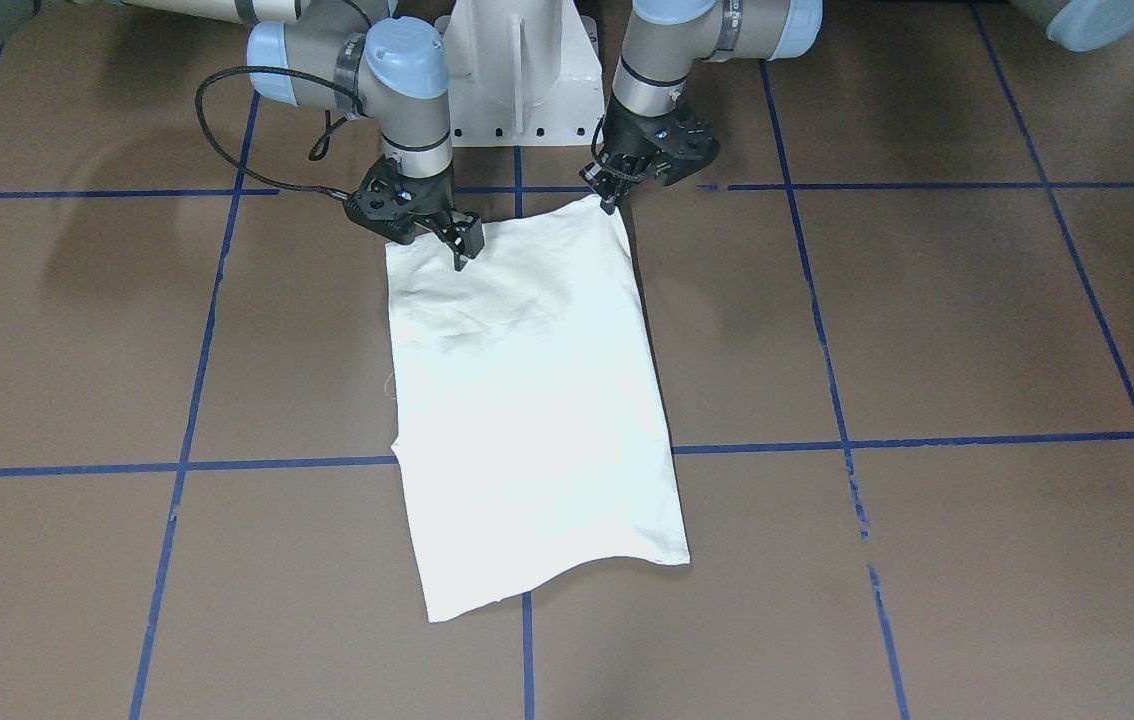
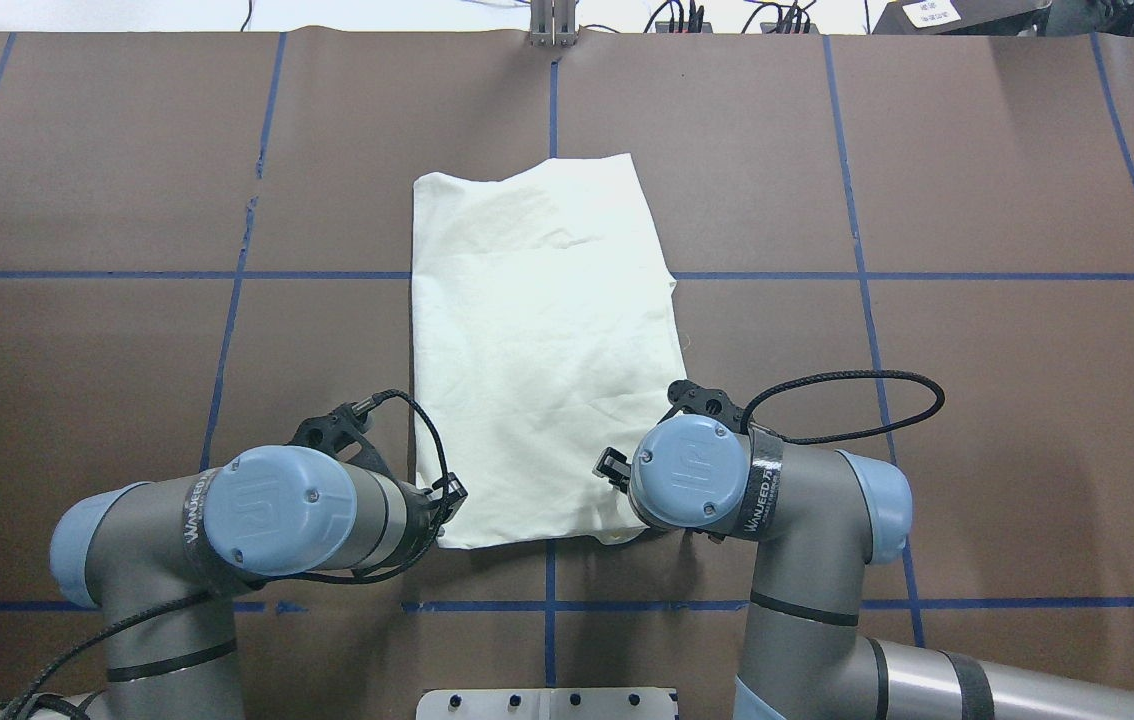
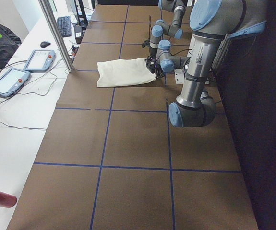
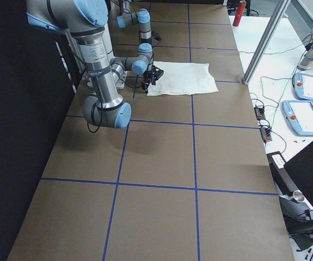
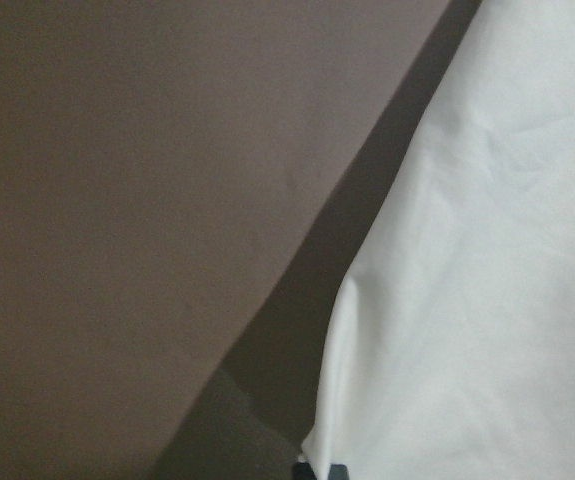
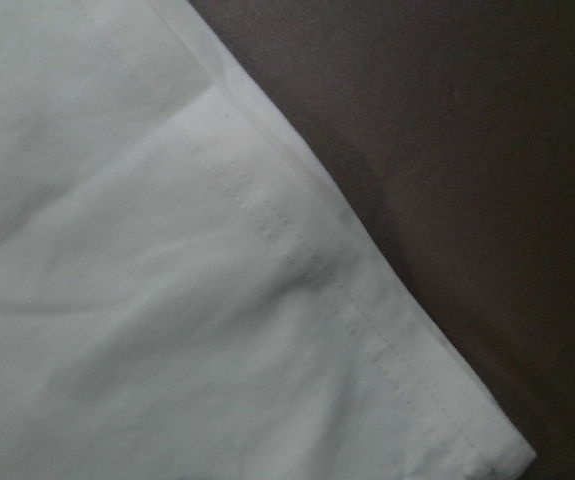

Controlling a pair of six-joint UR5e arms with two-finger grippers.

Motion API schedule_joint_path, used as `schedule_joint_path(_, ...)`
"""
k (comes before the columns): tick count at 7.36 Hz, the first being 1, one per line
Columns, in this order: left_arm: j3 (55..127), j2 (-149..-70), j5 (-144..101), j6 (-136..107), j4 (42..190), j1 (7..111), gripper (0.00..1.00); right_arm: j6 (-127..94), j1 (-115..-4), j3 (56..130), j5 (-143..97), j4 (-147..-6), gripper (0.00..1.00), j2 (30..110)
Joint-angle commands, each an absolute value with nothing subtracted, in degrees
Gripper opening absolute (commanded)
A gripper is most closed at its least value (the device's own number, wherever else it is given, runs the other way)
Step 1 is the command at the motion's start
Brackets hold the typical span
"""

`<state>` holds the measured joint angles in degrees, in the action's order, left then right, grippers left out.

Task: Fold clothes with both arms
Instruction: 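Grasp the near shirt corners with both grippers, then lift the near edge with both grippers and fold it toward the far edge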

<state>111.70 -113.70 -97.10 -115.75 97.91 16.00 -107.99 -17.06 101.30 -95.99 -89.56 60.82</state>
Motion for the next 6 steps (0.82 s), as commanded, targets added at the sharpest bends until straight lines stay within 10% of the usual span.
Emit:
schedule_joint_path(1, 111.6, -113.7, -97.0, -115.8, 97.9, 16.0, 0.0, -108.2, -17.1, 101.2, -96.1, -89.6, 0.75, 60.6)
schedule_joint_path(6, 111.5, -113.7, -96.9, -115.8, 97.9, 16.0, 0.0, -107.8, -17.1, 101.4, -96.5, -89.6, 0.03, 60.0)
